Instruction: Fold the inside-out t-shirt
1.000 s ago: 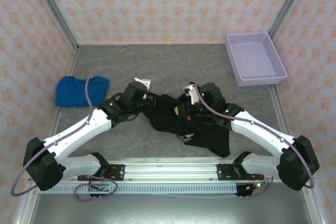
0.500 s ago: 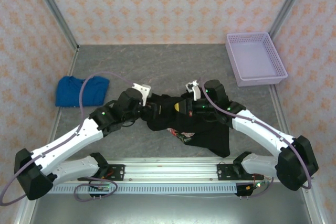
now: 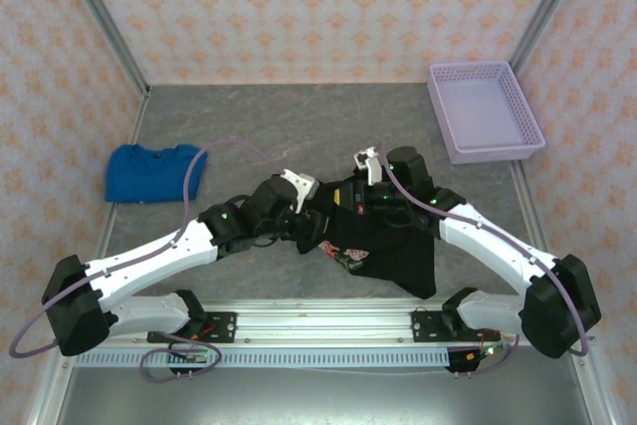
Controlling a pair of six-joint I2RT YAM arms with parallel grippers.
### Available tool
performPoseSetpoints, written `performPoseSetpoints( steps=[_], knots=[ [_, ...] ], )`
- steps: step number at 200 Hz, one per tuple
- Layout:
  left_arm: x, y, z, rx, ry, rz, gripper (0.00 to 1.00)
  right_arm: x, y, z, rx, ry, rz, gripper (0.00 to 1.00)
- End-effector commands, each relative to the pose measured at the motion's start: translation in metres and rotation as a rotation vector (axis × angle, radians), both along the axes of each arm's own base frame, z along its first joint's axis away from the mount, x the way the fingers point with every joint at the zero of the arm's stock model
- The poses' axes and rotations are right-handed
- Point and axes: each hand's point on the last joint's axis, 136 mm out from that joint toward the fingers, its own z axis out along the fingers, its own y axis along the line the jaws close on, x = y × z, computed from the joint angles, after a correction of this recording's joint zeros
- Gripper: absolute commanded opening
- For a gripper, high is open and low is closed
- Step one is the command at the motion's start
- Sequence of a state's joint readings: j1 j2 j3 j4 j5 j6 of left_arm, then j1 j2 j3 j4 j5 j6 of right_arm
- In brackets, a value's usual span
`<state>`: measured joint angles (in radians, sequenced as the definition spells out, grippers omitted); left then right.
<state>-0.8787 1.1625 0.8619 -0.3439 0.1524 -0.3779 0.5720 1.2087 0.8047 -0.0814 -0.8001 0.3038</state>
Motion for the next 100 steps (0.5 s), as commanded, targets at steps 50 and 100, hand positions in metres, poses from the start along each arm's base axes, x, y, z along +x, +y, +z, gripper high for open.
performPoseSetpoints(
  steps=[50, 100],
  knots=[
    [0.028, -0.010, -0.029, 0.151, -0.110, 0.040, 0.58, 0.006, -0.004, 0.005, -0.020, -0.010, -0.031, 0.00],
    [0.036, -0.009, -0.018, 0.004, -0.027, 0.017, 0.00, 0.013, -0.045, -0.015, -0.278, -0.072, -0.143, 0.00]
  ],
)
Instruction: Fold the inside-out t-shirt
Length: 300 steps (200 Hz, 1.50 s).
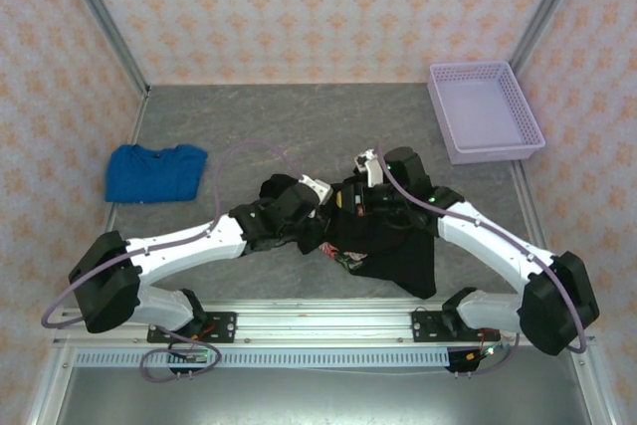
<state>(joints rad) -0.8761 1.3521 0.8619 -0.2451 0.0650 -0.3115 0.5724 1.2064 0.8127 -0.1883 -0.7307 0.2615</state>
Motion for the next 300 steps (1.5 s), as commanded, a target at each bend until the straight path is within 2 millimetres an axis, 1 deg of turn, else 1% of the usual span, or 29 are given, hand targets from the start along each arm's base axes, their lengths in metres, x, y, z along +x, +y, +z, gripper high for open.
performPoseSetpoints(
  steps=[1, 10, 17, 22, 24, 28, 45, 56, 67, 93, 97, 101, 114, 129, 140, 161, 172, 182, 195, 205, 216, 220, 233, 256, 270, 300],
  knots=[
    [0.008, -0.001, 0.029, -0.144, 0.001, -0.006, 0.00, 0.014, -0.035, 0.002, -0.198, -0.100, -0.109, 0.00],
    [0.003, -0.002, 0.035, -0.214, 0.053, -0.034, 0.00, 0.025, -0.056, -0.006, -0.320, -0.119, -0.200, 0.04],
    [-0.002, -0.004, 0.042, -0.278, 0.098, -0.060, 0.00, 0.032, -0.068, -0.012, -0.397, -0.132, -0.249, 0.07],
    [-0.006, -0.006, 0.047, -0.326, 0.130, -0.083, 0.00, 0.034, -0.074, -0.011, -0.439, -0.151, -0.273, 0.09],
    [-0.007, -0.006, 0.049, -0.343, 0.141, -0.087, 0.00, 0.036, -0.075, -0.016, -0.465, -0.145, -0.278, 0.10],
    [-0.009, -0.006, 0.053, -0.374, 0.164, -0.099, 0.00, 0.039, -0.078, -0.020, -0.508, -0.149, -0.296, 0.12],
    [-0.019, -0.008, 0.069, -0.479, 0.243, -0.149, 0.00, 0.046, -0.083, -0.024, -0.630, -0.183, -0.330, 0.23],
    [-0.023, -0.005, 0.074, -0.501, 0.271, -0.157, 0.00, 0.048, -0.085, -0.021, -0.689, -0.219, -0.344, 0.29],
    [-0.022, 0.000, 0.076, -0.506, 0.279, -0.150, 0.00, 0.045, -0.083, -0.019, -0.712, -0.256, -0.329, 0.34],
    [-0.016, 0.008, 0.078, -0.521, 0.287, -0.128, 0.00, 0.029, -0.068, -0.008, -0.640, -0.327, -0.246, 0.41],
    [-0.016, 0.008, 0.078, -0.523, 0.288, -0.127, 0.00, 0.027, -0.065, -0.011, -0.634, -0.329, -0.231, 0.42],
    [-0.015, 0.009, 0.078, -0.523, 0.290, -0.125, 0.00, 0.022, -0.063, -0.002, -0.603, -0.354, -0.222, 0.42],
    [-0.013, 0.010, 0.078, -0.524, 0.290, -0.121, 0.00, 0.011, -0.056, 0.004, -0.561, -0.393, -0.179, 0.46],
    [-0.011, 0.011, 0.078, -0.526, 0.291, -0.114, 0.00, -0.003, -0.047, 0.010, -0.524, -0.435, -0.119, 0.47],
    [-0.009, 0.012, 0.080, -0.531, 0.290, -0.108, 0.00, -0.013, -0.037, 0.014, -0.490, -0.468, -0.067, 0.48],
    [-0.008, 0.013, 0.081, -0.530, 0.291, -0.099, 0.00, -0.034, -0.013, 0.019, -0.421, -0.529, 0.036, 0.45],
    [-0.007, 0.014, 0.082, -0.532, 0.291, -0.092, 0.00, -0.042, 0.001, 0.019, -0.386, -0.545, 0.088, 0.41],
    [-0.006, 0.016, 0.082, -0.533, 0.289, -0.087, 0.00, -0.046, 0.014, 0.015, -0.357, -0.528, 0.120, 0.35],
    [-0.005, 0.017, 0.082, -0.534, 0.287, -0.082, 0.00, -0.037, 0.021, 0.004, -0.357, -0.494, 0.082, 0.26],
    [-0.004, 0.018, 0.082, -0.533, 0.286, -0.078, 0.00, -0.025, 0.023, -0.003, -0.361, -0.481, 0.018, 0.22],
    [-0.004, 0.019, 0.082, -0.530, 0.287, -0.077, 0.00, -0.010, 0.021, -0.003, -0.343, -0.454, -0.054, 0.20],
    [-0.004, 0.020, 0.082, -0.530, 0.286, -0.074, 0.00, -0.005, 0.022, -0.010, -0.349, -0.429, -0.069, 0.19],
    [-0.004, 0.021, 0.082, -0.529, 0.287, -0.073, 0.00, 0.009, 0.023, -0.018, -0.341, -0.385, -0.105, 0.19],
    [-0.004, 0.022, 0.084, -0.528, 0.281, -0.073, 0.00, 0.019, 0.032, -0.033, -0.360, -0.348, -0.110, 0.25],
    [-0.004, 0.023, 0.086, -0.530, 0.275, -0.074, 0.00, 0.025, 0.033, -0.044, -0.369, -0.323, -0.133, 0.30],
    [-0.004, 0.024, 0.086, -0.530, 0.275, -0.073, 0.00, 0.032, 0.042, -0.053, -0.324, -0.296, -0.146, 0.41]
  ],
)
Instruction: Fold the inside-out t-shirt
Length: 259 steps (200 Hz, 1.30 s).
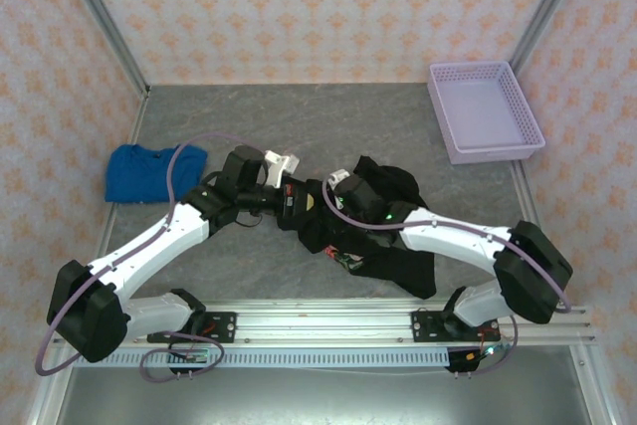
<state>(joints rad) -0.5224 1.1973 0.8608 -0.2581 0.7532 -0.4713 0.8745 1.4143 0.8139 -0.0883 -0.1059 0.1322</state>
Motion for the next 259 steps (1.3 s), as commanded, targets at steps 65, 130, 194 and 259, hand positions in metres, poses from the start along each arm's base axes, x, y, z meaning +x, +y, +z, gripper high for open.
performPoseSetpoints(
  steps=[65, 130, 194, 259],
  knots=[
    [0.006, 0.015, 0.013, 0.029, -0.052, 0.054, 0.00, 0.025, 0.025, 0.026, 0.125, -0.032, -0.004, 0.00],
    [0.045, 0.073, -0.006, 0.291, -0.159, 0.370, 0.00, -0.010, -0.002, 0.100, 0.311, 0.100, 0.081, 0.00],
    [0.058, 0.089, -0.009, 0.400, -0.191, 0.433, 0.00, -0.011, -0.005, 0.168, 0.571, 0.136, 0.151, 0.00],
    [0.055, 0.090, -0.009, 0.408, -0.198, 0.420, 0.00, -0.006, -0.004, 0.143, 0.549, 0.198, 0.120, 0.00]
  ],
)
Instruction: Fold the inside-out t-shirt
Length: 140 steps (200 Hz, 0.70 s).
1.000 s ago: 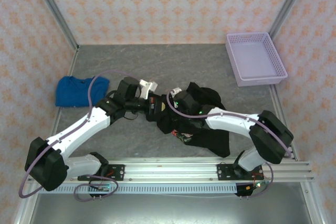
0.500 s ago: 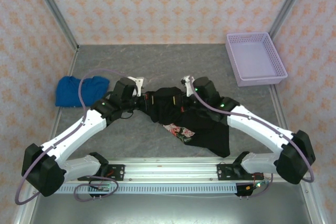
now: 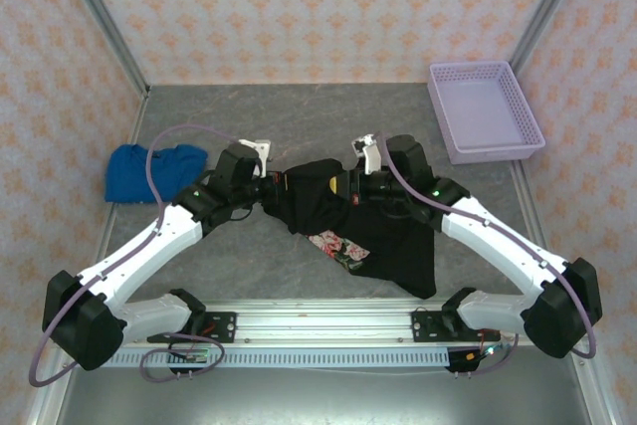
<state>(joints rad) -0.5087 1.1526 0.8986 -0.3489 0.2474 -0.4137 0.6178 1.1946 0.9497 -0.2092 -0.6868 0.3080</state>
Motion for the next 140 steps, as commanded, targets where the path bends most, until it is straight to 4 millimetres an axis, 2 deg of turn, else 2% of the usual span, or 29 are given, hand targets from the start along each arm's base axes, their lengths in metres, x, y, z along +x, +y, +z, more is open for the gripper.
performPoseSetpoints(
  steps=[1, 14, 29, 39, 50, 70, 89, 99, 112, 124, 140],
  knots=[
    [0.003, 0.021, -0.007, 0.096, -0.001, 0.060, 0.00, 0.003, 0.006, 0.015, 0.062, 0.006, 0.015, 0.00],
    [0.006, 0.031, -0.013, 0.149, 0.013, 0.106, 0.08, 0.002, 0.011, 0.020, 0.093, 0.029, 0.026, 0.00],
    [0.008, 0.047, -0.017, 0.229, 0.046, 0.177, 0.29, 0.008, 0.016, 0.020, 0.121, 0.075, 0.000, 0.00],
    [0.005, 0.050, -0.014, 0.248, 0.042, 0.181, 0.40, 0.015, 0.020, 0.019, 0.151, 0.118, -0.027, 0.00],
    [-0.003, 0.047, -0.003, 0.236, -0.005, 0.167, 0.48, 0.022, 0.024, 0.014, 0.179, 0.168, -0.054, 0.00],
    [-0.027, 0.026, 0.024, 0.122, -0.124, 0.078, 0.60, 0.032, 0.030, 0.006, 0.207, 0.225, -0.087, 0.00],
    [-0.048, -0.005, 0.037, -0.048, -0.167, -0.048, 0.67, 0.038, 0.032, 0.000, 0.206, 0.252, -0.115, 0.00],
    [-0.054, -0.022, 0.034, -0.093, -0.163, -0.108, 0.69, 0.040, 0.034, 0.000, 0.212, 0.258, -0.116, 0.00],
    [-0.055, -0.038, 0.022, -0.064, -0.134, -0.162, 0.70, 0.042, 0.035, 0.002, 0.220, 0.264, -0.116, 0.00],
    [-0.049, -0.050, 0.010, -0.016, -0.105, -0.193, 0.71, 0.041, 0.036, 0.003, 0.226, 0.269, -0.113, 0.00],
    [-0.037, -0.069, 0.008, -0.028, -0.114, -0.218, 0.71, 0.041, 0.036, 0.006, 0.233, 0.273, -0.113, 0.00]
  ],
)
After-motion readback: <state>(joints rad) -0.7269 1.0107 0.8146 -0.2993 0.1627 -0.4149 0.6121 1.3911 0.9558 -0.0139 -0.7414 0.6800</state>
